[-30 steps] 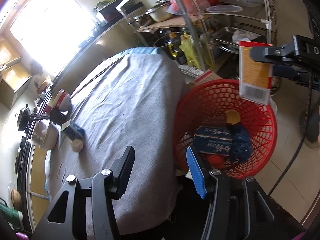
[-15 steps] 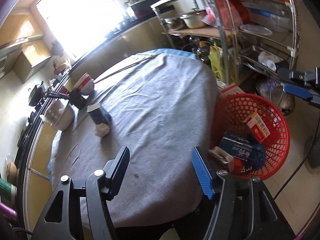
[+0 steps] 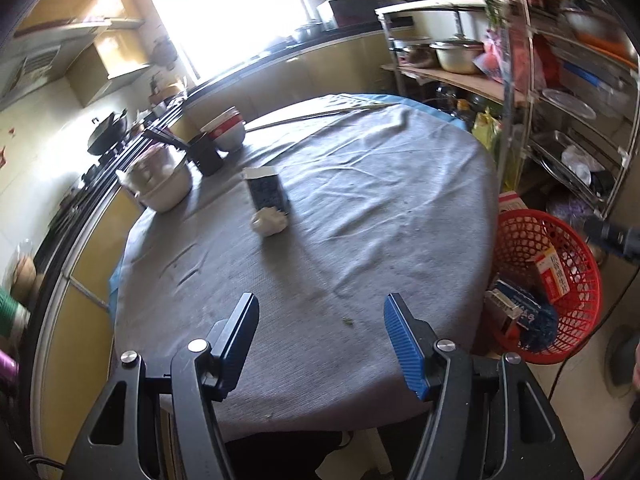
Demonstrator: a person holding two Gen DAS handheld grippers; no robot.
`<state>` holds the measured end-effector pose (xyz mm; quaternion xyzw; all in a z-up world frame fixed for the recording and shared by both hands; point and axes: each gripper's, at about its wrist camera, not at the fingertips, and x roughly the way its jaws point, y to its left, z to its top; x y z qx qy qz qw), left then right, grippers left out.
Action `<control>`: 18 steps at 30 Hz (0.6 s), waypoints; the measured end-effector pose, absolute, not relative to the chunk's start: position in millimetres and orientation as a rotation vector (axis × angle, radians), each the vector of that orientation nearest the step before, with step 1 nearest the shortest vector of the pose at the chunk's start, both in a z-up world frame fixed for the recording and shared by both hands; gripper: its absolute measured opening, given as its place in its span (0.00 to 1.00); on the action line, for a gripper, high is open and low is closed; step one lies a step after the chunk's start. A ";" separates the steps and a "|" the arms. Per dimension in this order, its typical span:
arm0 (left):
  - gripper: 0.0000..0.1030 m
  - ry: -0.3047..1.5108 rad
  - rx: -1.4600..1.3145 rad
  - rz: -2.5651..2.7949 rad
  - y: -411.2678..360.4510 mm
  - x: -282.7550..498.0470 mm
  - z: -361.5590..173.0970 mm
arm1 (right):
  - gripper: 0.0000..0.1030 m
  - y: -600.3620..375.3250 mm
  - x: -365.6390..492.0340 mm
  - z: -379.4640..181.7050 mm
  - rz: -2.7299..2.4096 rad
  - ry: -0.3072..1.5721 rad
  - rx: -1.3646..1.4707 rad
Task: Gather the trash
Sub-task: 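Open the right gripper to drop the orange-and-white box into the wastebasket, then move both tools back over the table toward the paper cup and bag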
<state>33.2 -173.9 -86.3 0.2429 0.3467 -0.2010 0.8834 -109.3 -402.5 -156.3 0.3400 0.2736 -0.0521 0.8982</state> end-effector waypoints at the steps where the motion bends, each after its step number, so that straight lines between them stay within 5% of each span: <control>1: 0.64 0.723 0.498 -0.415 -170.2 34.5 -86.2 | 0.69 -398.7 -106.3 -159.3 -0.097 0.582 0.694; 18: 0.64 0.745 0.445 -0.393 -143.5 41.2 -89.7 | 0.68 -342.9 -48.4 -240.3 -0.087 0.910 0.498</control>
